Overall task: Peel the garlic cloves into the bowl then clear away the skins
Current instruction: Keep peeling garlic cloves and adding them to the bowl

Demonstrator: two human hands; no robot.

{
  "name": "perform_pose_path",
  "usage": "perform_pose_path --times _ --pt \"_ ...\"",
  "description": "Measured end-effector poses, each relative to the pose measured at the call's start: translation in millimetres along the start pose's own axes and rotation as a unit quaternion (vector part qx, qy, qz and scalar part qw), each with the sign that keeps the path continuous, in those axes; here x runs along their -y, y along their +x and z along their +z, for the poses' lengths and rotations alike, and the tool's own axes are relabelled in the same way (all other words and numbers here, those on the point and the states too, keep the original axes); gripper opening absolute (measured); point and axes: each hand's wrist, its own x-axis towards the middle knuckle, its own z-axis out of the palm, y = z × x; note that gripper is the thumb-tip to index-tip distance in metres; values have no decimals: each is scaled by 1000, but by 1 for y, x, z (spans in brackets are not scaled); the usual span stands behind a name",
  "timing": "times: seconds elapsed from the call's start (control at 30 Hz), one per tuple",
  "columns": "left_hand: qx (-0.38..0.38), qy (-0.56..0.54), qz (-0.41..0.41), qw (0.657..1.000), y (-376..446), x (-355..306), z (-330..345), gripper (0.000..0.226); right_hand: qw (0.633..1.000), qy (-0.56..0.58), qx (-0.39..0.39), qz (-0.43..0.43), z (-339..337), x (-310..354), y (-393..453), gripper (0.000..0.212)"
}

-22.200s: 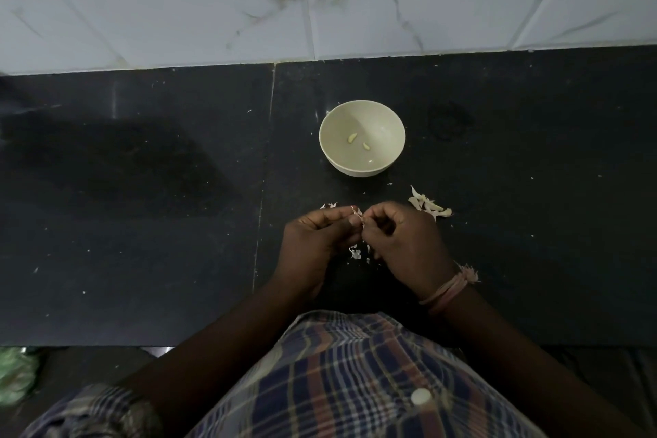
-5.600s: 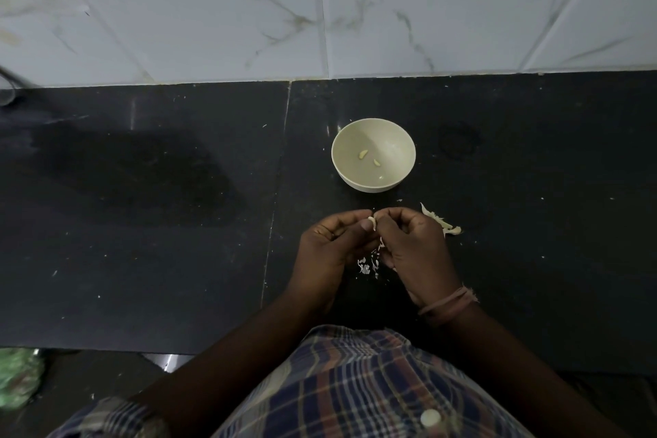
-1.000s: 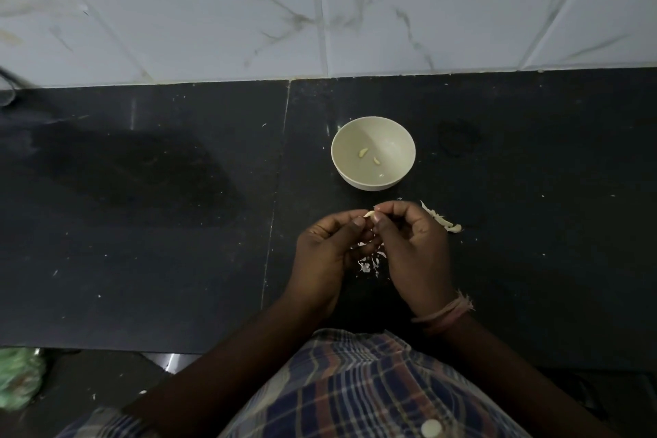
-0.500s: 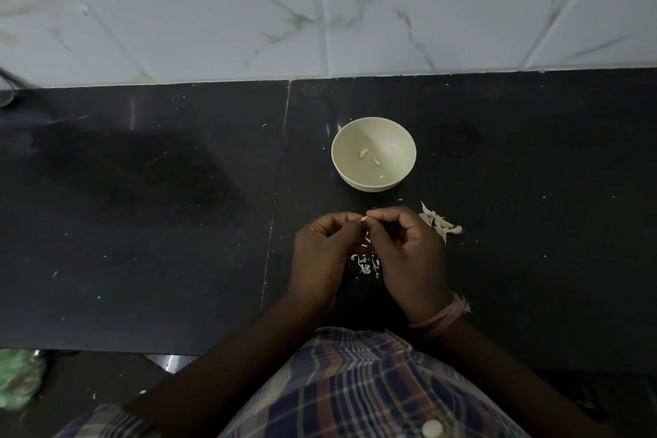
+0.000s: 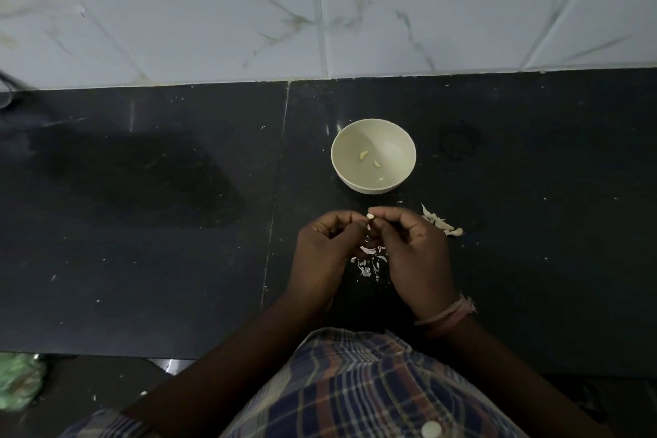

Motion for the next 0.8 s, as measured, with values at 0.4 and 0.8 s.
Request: perform_pose_path --times 0.4,0.8 --pt "-12 -15 -33 999 3 2 0 24 961 234 -8 151 4 -1 1 11" --pt "-41 -6 -65 997 2 4 -3 18 931 318 18 180 1 -3 -1 16"
